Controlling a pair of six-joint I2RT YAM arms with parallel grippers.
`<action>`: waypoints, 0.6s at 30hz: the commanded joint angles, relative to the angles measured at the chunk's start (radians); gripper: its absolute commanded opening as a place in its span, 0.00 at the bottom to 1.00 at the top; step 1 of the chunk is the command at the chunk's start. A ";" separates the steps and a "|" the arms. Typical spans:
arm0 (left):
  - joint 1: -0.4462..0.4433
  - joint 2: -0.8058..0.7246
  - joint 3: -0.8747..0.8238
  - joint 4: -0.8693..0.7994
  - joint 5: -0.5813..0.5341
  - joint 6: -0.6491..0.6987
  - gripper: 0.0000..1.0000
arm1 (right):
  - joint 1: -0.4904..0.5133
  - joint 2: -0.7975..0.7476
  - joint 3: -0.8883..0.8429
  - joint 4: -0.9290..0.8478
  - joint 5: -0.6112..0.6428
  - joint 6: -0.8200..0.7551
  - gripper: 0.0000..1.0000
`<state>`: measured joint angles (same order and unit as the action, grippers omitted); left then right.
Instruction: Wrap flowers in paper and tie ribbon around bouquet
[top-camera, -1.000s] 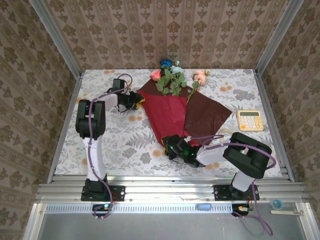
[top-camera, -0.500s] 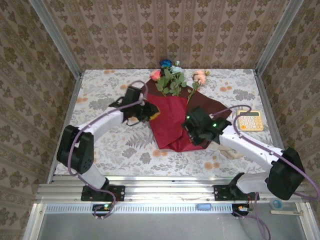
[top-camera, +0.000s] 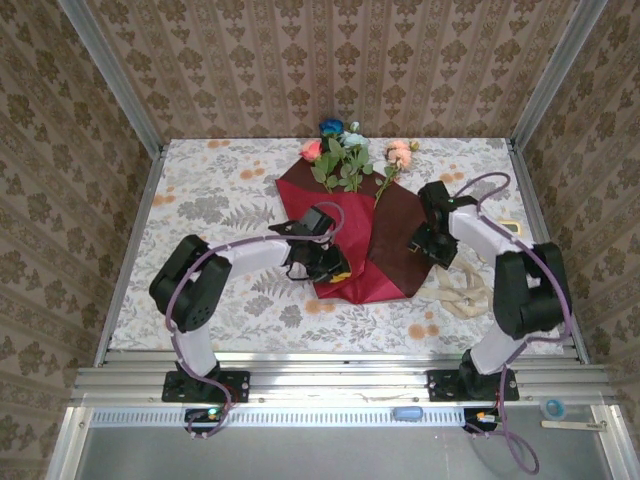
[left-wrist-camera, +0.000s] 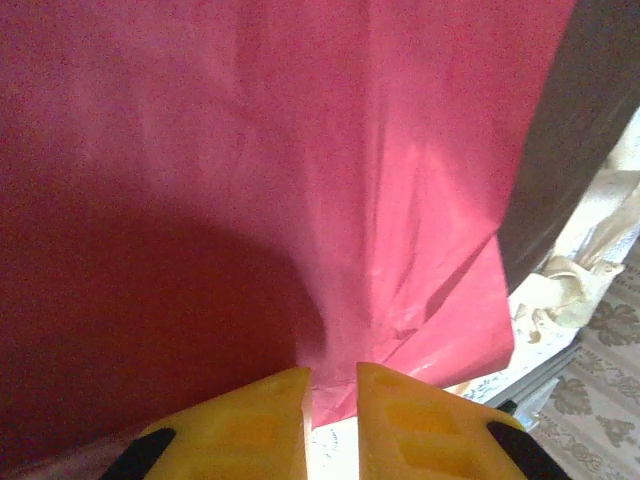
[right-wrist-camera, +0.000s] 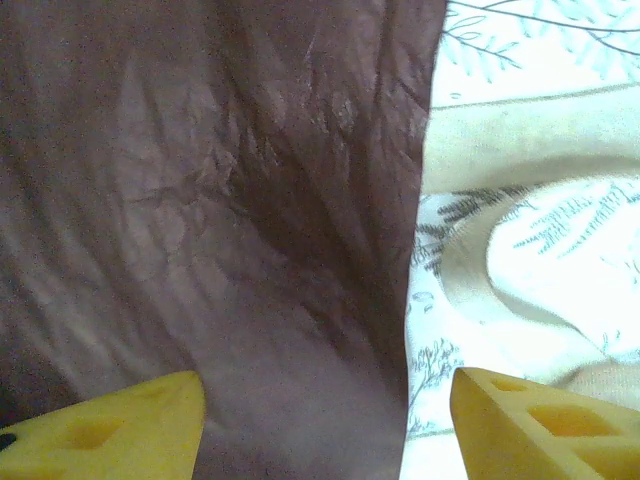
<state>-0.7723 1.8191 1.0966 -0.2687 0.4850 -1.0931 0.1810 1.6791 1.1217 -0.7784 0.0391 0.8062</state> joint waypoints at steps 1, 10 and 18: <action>0.000 0.000 -0.042 -0.006 -0.023 -0.013 0.16 | -0.004 0.073 0.045 -0.009 -0.002 -0.103 0.68; 0.008 0.010 -0.117 0.044 -0.036 -0.034 0.12 | 0.000 0.194 0.062 0.043 -0.026 -0.096 0.41; 0.036 -0.031 -0.133 0.042 -0.044 -0.022 0.12 | 0.056 0.102 0.092 0.037 0.086 -0.113 0.00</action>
<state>-0.7547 1.8187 0.9810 -0.2165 0.4664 -1.1084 0.2089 1.8442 1.1774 -0.7334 0.0418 0.7055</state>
